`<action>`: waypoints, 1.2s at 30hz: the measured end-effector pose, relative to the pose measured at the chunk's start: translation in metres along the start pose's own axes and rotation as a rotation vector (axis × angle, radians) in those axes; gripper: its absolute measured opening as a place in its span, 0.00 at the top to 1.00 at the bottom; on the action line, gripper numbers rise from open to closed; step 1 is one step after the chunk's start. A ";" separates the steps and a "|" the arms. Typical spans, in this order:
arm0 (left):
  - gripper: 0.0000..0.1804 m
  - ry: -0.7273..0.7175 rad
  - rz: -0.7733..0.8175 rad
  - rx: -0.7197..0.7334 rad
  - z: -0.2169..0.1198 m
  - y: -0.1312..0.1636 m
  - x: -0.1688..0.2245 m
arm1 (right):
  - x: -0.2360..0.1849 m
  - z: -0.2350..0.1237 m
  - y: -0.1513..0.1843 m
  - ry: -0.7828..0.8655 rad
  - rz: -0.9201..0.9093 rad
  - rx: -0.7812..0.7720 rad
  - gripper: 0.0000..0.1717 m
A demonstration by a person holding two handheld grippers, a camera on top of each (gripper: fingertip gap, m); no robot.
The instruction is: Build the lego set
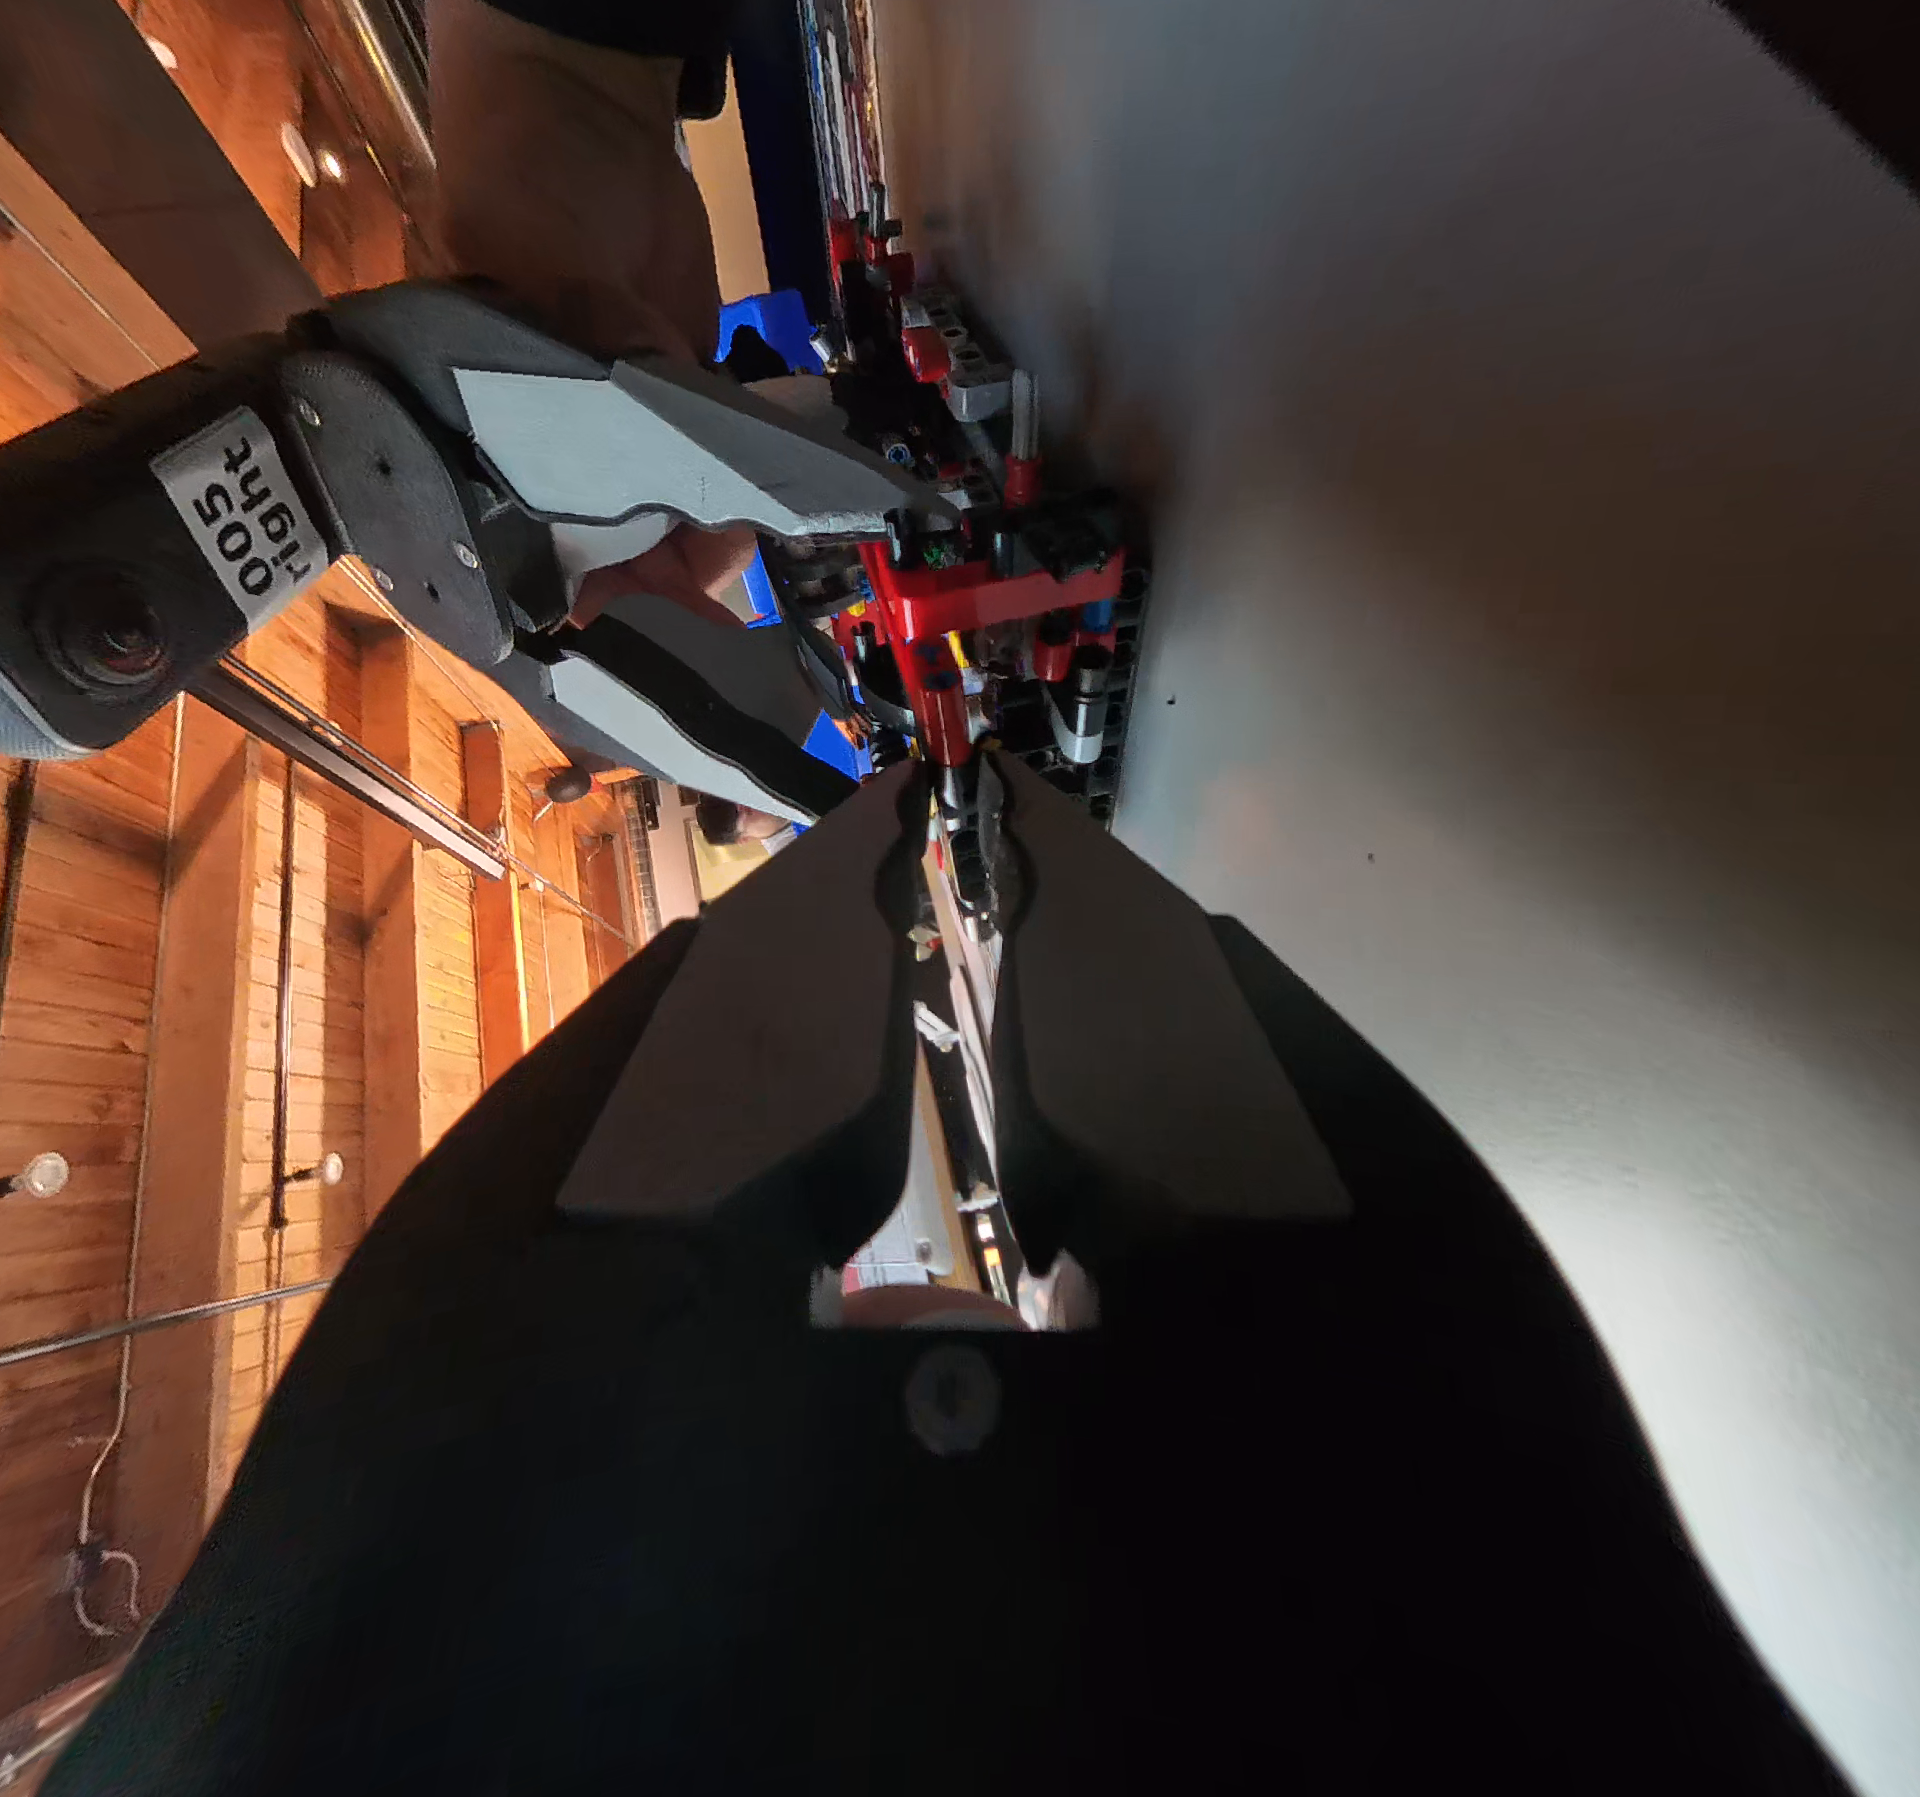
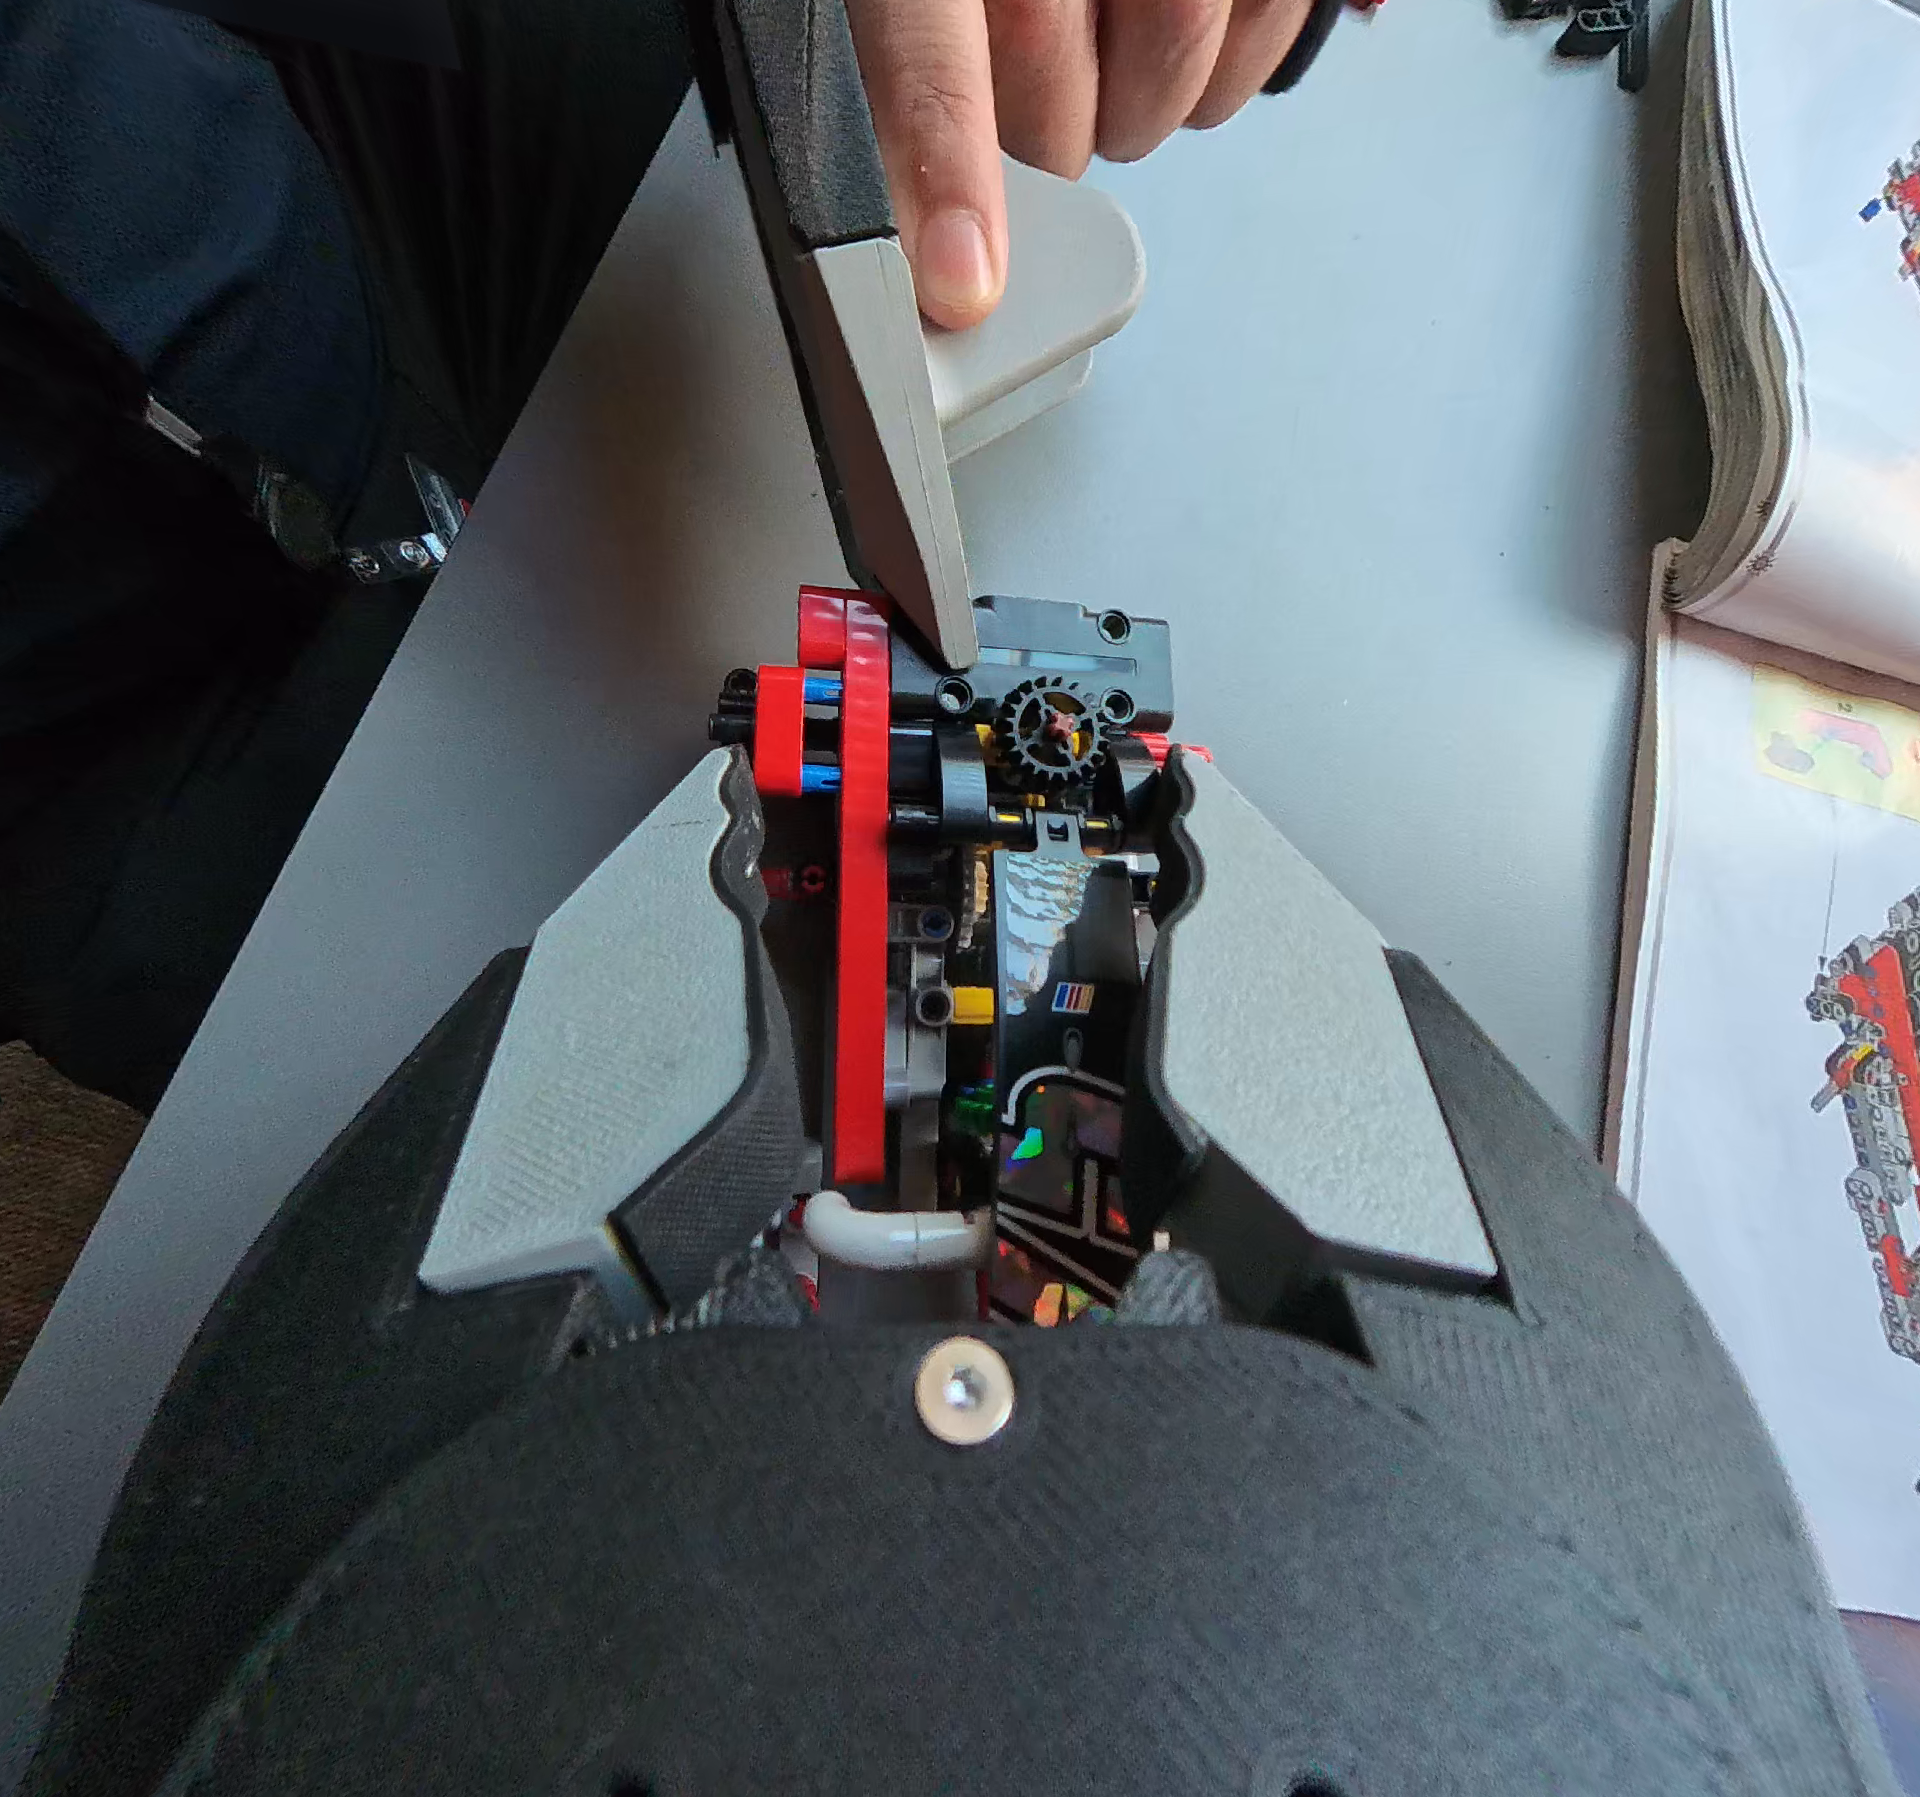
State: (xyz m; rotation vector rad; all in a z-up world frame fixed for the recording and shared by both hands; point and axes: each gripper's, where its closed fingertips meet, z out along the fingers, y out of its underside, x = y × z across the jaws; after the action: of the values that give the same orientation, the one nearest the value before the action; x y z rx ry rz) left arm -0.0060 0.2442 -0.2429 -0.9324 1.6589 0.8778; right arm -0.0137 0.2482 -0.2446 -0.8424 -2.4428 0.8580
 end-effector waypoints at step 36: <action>0.97 -0.016 0.004 -0.036 0.003 0.014 -0.001 | 0.006 -0.048 -0.008 0.169 0.118 0.136 0.70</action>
State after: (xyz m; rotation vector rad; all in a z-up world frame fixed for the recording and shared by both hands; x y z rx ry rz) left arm -0.0167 0.2532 -0.2413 -0.9443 1.6371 0.9181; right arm 0.0048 0.2672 -0.2029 -0.9740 -2.1813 0.9423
